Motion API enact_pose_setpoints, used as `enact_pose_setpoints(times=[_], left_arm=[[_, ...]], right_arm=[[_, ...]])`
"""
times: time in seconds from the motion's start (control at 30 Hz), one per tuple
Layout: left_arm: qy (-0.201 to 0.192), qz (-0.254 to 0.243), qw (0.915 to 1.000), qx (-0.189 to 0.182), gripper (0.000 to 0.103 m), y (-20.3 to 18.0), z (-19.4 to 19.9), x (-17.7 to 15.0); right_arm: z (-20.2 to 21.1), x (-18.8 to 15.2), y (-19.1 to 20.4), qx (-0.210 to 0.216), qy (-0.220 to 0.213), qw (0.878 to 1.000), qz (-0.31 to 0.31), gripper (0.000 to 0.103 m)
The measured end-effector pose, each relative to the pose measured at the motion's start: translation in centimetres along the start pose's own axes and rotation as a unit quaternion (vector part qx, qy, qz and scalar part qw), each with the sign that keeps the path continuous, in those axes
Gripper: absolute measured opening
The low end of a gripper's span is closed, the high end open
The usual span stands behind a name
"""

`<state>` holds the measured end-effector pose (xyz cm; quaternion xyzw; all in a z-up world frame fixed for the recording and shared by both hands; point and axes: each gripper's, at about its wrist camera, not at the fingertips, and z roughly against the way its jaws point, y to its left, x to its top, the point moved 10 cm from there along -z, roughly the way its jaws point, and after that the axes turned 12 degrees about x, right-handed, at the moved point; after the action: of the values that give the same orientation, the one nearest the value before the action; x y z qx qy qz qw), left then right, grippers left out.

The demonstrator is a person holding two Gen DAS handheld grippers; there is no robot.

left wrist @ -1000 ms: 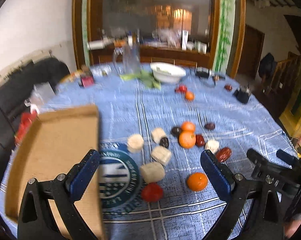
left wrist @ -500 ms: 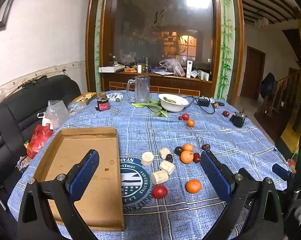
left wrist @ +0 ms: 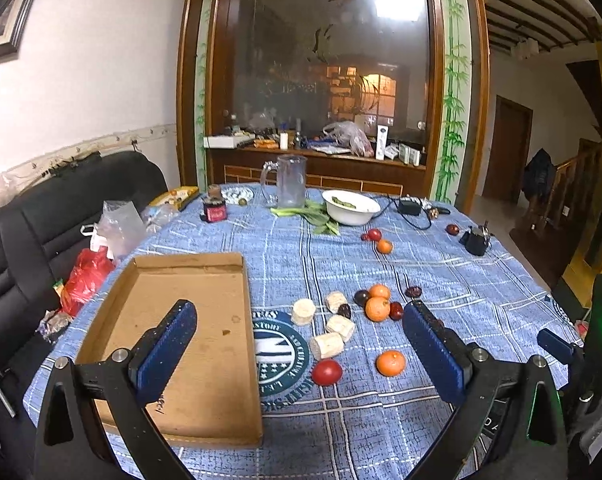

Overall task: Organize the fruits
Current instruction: 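Move both tools toward the tomato and mandarin near the tray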

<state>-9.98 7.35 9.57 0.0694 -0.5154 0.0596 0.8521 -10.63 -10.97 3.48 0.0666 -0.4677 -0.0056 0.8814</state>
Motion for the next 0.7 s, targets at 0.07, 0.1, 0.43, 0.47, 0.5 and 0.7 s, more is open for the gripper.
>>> enact_pose_setpoints(times=[0.07, 0.1, 0.43, 0.47, 0.5, 0.7], left_arm=[[0.008, -0.004, 1.0, 0.0, 0.103, -0.2, -0.5, -0.5], [0.015, -0.007, 0.9999, -0.003, 0.103, -0.5, -0.9, -0.8], [0.038, 0.008, 0.9993, 0.004, 0.103, 1.4, -4.2, -2.1], [0.034, 0.014, 0.9993, 0.007, 0.103, 1.9, -4.4, -2.0], [0.031, 0.019, 0.9993, 0.01, 0.103, 2.4, -4.6, -1.9], [0.054, 0.032, 0.998, 0.012, 0.103, 3.3, -6.8, -2.3]], right_arm=[[-0.5, -0.3, -0.3, 0.0, 0.006, 1.0, -0.006, 0.102], [-0.7, -0.5, -0.5, -0.001, 0.009, 1.0, -0.009, 0.102], [-2.4, -1.8, -2.5, -0.002, 0.03, 0.999, -0.034, 0.102], [-2.4, -1.8, -2.7, -0.003, 0.03, 0.999, -0.036, 0.102], [-2.5, -1.9, -2.9, -0.003, 0.03, 0.999, -0.038, 0.102], [-3.9, -2.5, -3.8, 0.003, 0.045, 0.998, -0.048, 0.102]])
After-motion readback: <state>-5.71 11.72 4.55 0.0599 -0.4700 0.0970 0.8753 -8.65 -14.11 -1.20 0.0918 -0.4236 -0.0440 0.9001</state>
